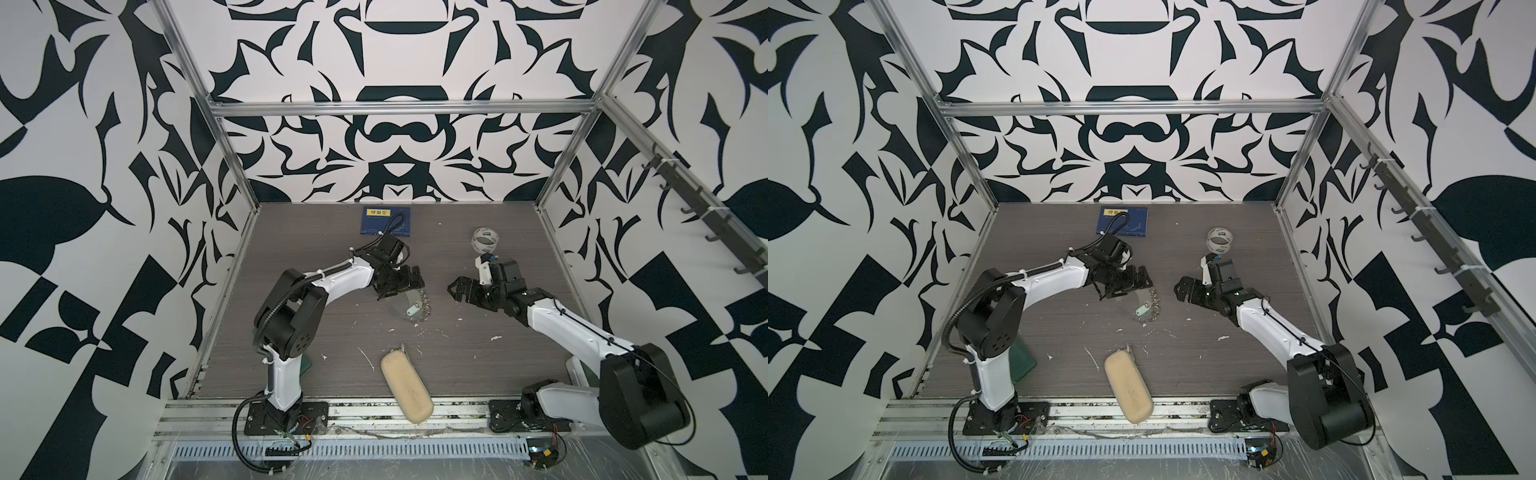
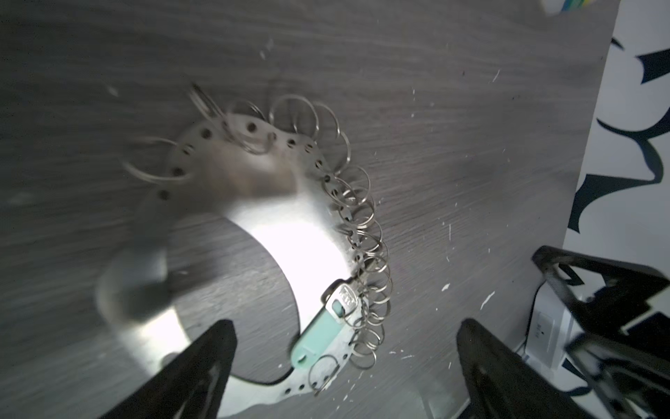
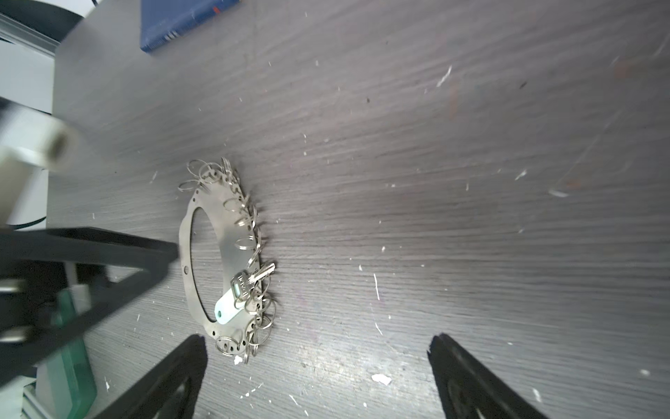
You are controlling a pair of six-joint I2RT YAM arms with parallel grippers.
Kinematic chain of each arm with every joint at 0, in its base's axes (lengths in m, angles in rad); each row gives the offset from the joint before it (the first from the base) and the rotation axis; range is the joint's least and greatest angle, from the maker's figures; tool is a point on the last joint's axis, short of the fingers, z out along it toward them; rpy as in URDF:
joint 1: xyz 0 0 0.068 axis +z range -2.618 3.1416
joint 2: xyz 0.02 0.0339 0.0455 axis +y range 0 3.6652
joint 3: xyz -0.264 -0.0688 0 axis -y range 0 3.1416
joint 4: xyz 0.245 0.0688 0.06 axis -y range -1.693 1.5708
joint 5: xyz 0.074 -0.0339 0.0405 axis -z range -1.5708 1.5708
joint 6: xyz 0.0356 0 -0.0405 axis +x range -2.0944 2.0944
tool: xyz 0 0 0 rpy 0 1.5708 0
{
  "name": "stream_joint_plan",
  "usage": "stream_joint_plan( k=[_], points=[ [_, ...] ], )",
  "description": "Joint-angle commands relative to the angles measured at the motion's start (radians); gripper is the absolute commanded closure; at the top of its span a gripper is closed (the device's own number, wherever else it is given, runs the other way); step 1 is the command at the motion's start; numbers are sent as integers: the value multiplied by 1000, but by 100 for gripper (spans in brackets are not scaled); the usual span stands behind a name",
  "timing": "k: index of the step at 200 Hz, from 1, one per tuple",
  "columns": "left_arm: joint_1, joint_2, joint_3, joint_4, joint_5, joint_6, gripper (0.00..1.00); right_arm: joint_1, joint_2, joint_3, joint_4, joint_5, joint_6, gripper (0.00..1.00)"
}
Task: Remove the keys from the keyring
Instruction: 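Move the left gripper over the steel keyring plate while the right arm advances, then lower the right gripper onto the key with the mint-green tag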
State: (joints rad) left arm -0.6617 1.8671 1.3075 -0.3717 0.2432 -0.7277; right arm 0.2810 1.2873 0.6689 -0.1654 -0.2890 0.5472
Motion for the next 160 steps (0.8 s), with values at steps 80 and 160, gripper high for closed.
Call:
stream_joint_plan(
  k=[80, 160],
  points=[
    [131, -225, -165, -96, -56, 34, 0, 235, 152, 253, -253, 290, -186, 26],
    [167, -277, -288, -60, -30, 22, 2, 423, 383, 491, -412, 376, -388, 65]
  ],
)
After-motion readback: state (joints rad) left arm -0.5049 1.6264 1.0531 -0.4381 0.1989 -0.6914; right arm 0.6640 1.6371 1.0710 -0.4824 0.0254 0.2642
